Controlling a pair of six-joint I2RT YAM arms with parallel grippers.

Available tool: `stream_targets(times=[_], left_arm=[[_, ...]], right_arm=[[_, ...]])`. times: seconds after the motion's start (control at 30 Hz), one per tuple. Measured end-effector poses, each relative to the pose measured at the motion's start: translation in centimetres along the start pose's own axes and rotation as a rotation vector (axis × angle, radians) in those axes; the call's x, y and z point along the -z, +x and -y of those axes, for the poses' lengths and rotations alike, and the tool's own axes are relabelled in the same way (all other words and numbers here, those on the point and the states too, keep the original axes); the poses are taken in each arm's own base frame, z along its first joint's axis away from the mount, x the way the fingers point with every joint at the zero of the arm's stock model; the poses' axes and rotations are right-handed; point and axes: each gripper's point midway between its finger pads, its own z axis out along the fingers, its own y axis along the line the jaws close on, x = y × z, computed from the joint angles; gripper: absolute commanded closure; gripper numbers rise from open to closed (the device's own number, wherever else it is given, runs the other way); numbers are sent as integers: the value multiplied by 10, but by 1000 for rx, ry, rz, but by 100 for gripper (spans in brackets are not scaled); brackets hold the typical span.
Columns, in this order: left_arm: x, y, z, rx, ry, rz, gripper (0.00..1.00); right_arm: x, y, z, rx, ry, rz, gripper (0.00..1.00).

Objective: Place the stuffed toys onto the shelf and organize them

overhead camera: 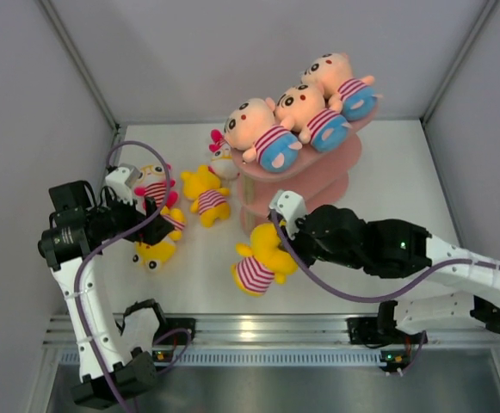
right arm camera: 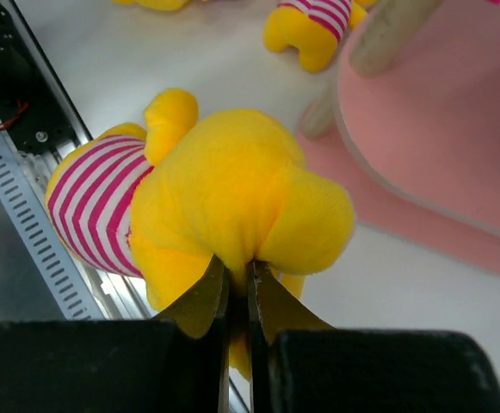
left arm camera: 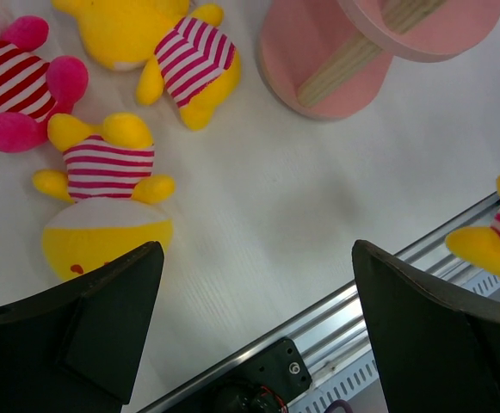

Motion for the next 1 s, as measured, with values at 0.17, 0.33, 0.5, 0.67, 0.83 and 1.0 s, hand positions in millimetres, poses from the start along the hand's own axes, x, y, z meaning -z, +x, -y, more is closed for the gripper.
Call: stream_targets(times=[0.17, 0.33, 0.5, 0.67, 0.83, 1.0], left_arm=[[5, -3, 12, -30, 27, 37, 2], [13, -6, 29, -81, 62, 89, 2], [20, -16, 45, -124, 104, 134, 2], [22, -22, 52, -124, 143, 151, 2], [21, -25, 52, -111, 162, 149, 2], [21, -26, 54, -104, 180, 149, 38]], right_arm=[[-26, -50, -26, 86, -18, 82, 100], [-55, -100, -36, 139, 31, 151, 100], [-86, -122, -44, 221, 57, 164, 100], [-111, -126, -52, 315, 65, 150, 100], [-116, -135, -68, 384, -11, 192, 100], [-111, -145, -83, 436, -96, 255, 100]])
